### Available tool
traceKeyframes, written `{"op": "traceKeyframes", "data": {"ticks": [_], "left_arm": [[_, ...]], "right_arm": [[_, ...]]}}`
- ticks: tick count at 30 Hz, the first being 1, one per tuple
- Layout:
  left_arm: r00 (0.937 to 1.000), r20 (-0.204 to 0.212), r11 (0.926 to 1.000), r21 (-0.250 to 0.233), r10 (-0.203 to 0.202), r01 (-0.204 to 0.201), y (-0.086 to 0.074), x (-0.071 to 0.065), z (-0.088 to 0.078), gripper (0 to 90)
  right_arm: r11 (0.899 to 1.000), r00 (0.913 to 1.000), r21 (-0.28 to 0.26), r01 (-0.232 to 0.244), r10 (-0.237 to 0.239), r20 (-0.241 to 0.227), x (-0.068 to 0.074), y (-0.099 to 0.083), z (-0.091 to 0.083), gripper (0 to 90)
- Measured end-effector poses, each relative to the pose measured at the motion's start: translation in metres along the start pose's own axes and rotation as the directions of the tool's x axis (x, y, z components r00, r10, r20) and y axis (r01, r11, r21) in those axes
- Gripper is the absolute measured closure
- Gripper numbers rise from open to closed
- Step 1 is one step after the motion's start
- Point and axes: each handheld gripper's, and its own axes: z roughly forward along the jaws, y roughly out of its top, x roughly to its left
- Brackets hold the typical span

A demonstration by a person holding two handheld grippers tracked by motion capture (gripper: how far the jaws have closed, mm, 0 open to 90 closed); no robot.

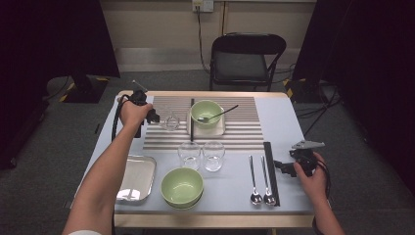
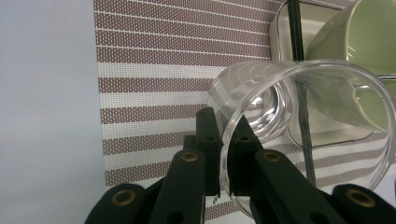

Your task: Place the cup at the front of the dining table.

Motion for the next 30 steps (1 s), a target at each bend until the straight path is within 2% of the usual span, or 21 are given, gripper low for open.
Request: {"op": "traceKeyframes", "data": {"ticks": [3, 7, 9, 11, 13, 14, 15, 17, 22, 30], "left_arm": [[0.9998, 0.003, 0.9997, 0.013, 0.019, -0.019, 0.0007, 0.001, 0.0005, 86.2], [1.0, 0.003, 1.0, 0.0, -0.001, 0.001, 0.0009, 0.0, 0.0025, 86.2], [0.9999, 0.002, 0.9999, 0.008, 0.014, -0.014, 0.0011, 0.0016, 0.0025, 86.2], [0.9999, -0.002, 0.9999, 0.005, 0.013, -0.013, 0.0007, 0.0022, 0.0035, 86.1], [0.9999, -0.005, 0.9999, -0.005, -0.01, 0.01, 0.0003, 0.0013, 0.0051, 86.2], [0.9999, -0.005, 0.9999, -0.005, -0.01, 0.01, 0.0003, 0.0013, 0.0051, 86.1], [1.0, -0.006, 0.9999, 0.011, 0.007, -0.007, 0.0003, 0.0039, 0.0049, 86.1], [0.9999, -0.01, 1.0, 0.0, -0.01, 0.01, -0.0002, 0.0035, 0.0063, 86.2], [0.9999, -0.01, 1.0, 0.007, 0.005, -0.005, -0.0009, 0.006, 0.0077, 86.1], [0.9999, -0.011, 0.9999, -0.008, -0.01, 0.01, -0.0007, 0.0071, 0.0091, 86.1]], "right_arm": [[1.0, 1.0, 0.0, 0.0, 0.0, 0.0, 0.0001, 0.0, 0.0, 15.3], [1.0, 1.0, -0.001, 0.0, 0.0, -0.001, 0.0, 0.0, 0.0001, 15.3], [1.0, 1.0, -0.001, 0.002, -0.002, -0.001, -0.0002, 0.0, 0.0001, 15.2], [1.0, 1.0, 0.0, -0.001, 0.001, -0.001, 0.0001, 0.0, 0.0, 15.3], [1.0, 1.0, 0.0, -0.001, 0.001, 0.0, 0.0001, 0.0, 0.0, 15.3], [1.0, 1.0, 0.0, -0.001, 0.001, 0.0, 0.0001, 0.0, 0.0, 15.3], [1.0, 1.0, 0.001, -0.002, 0.002, 0.0, 0.0002, 0.0, -0.0001, 15.3], [1.0, 1.0, 0.0, -0.002, 0.002, 0.0, 0.0001, 0.0, -0.0001, 15.3], [1.0, 1.0, 0.0, -0.002, 0.002, 0.0, 0.0001, 0.0, -0.0001, 15.2], [1.0, 1.0, -0.001, 0.003, -0.003, 0.0, -0.0001, 0.0, 0.0001, 15.2]]}}
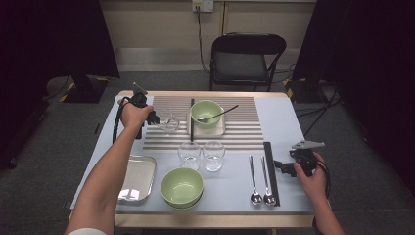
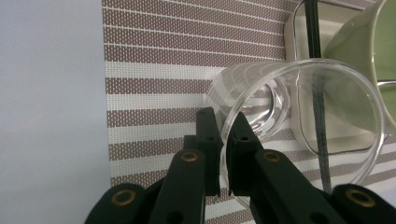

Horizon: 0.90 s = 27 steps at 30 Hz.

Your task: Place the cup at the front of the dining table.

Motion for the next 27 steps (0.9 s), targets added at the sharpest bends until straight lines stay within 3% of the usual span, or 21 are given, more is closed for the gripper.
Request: {"op": "traceKeyframes", "data": {"ticks": [7, 16, 20, 27], "left_arm": [[0.9999, 0.005, 0.9999, -0.007, -0.012, 0.012, 0.0, -0.0003, 0.0003, 86.0], [1.0, -0.005, 0.9999, -0.014, -0.002, 0.002, -0.0001, -0.002, 0.0002, 85.8], [0.9997, -0.011, 0.9997, -0.013, 0.022, -0.022, 0.0003, -0.0013, -0.0003, 85.7], [0.9998, -0.018, 0.9992, -0.037, 0.011, -0.011, -0.0006, -0.005, 0.0004, 85.4]], "right_arm": [[1.0, 1.0, 0.001, -0.003, 0.003, -0.001, 0.0002, 0.0, 0.0, 15.2], [1.0, 1.0, 0.0, -0.001, 0.001, 0.0, 0.0001, 0.0, 0.0, 15.3], [1.0, 1.0, 0.002, -0.004, 0.004, 0.0, 0.0003, 0.0, -0.0002, 15.2], [1.0, 1.0, 0.002, -0.004, 0.004, 0.0, 0.0003, 0.0, -0.0002, 15.2]]}}
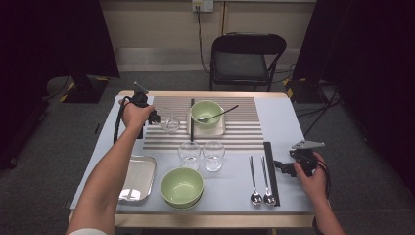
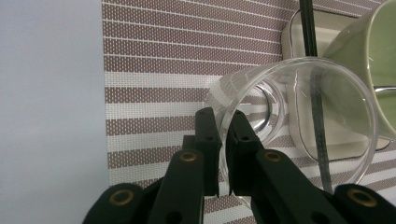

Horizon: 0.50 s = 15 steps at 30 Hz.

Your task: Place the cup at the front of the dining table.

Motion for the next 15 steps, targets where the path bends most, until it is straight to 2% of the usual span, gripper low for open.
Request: {"op": "traceKeyframes", "data": {"ticks": [1, 3, 6, 13, 15], "left_arm": [[0.9999, 0.0, 0.9999, -0.002, 0.011, -0.011, 0.0001, 0.0002, -0.0005, 85.3], [1.0, 0.007, 0.9999, -0.015, -0.005, 0.005, 0.0001, -0.0016, -0.0003, 84.9], [0.9999, 0.002, 0.9998, -0.011, 0.017, -0.017, 0.0003, -0.0018, -0.0009, 84.6], [0.9998, -0.002, 0.9995, -0.026, 0.018, -0.018, -0.0001, -0.003, -0.0011, 84.4], [0.9995, 0.0, 0.9992, -0.026, 0.03, -0.03, 0.0001, -0.0031, -0.0014, 83.4]], "right_arm": [[1.0, 1.0, 0.0, 0.0, 0.0, 0.0, 0.0, 0.0, 0.0, 15.3], [1.0, 1.0, 0.0, 0.0, 0.0, 0.0, 0.0, 0.0, 0.0, 15.3], [1.0, 1.0, 0.0, 0.0, 0.0, 0.0, 0.0, 0.0, 0.0, 15.3], [1.0, 1.0, 0.0, 0.0, 0.0, 0.0, 0.0, 0.0, 0.0, 15.3], [1.0, 1.0, 0.0, 0.001, -0.001, 0.001, 0.0, 0.0, 0.0, 15.2]]}}
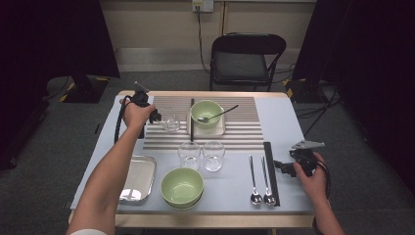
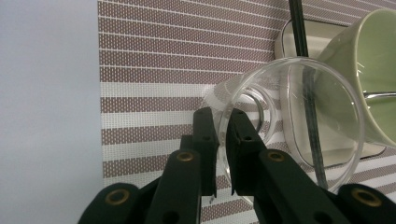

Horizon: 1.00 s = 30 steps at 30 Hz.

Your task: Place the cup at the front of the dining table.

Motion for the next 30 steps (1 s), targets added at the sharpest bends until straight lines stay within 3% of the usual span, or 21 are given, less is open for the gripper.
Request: {"op": "traceKeyframes", "data": {"ticks": [4, 8, 30], "left_arm": [[0.9998, 0.0, 0.9997, -0.009, -0.021, 0.021, -0.0006, -0.0022, 0.0008, 83.0], [1.0, -0.003, 1.0, -0.007, 0.001, -0.001, -0.0003, -0.002, 0.0006, 81.7], [0.9999, -0.009, 0.9998, -0.017, 0.007, -0.007, -0.0007, -0.0066, 0.0019, 76.7]], "right_arm": [[1.0, 1.0, -0.001, 0.003, -0.003, 0.0, -0.0002, 0.0, 0.0001, 15.3], [1.0, 1.0, -0.001, 0.0, 0.0, 0.0, 0.0, 0.0, 0.0, 15.3], [1.0, 1.0, -0.001, 0.003, -0.003, 0.001, -0.0001, 0.0, 0.0001, 15.3]]}}
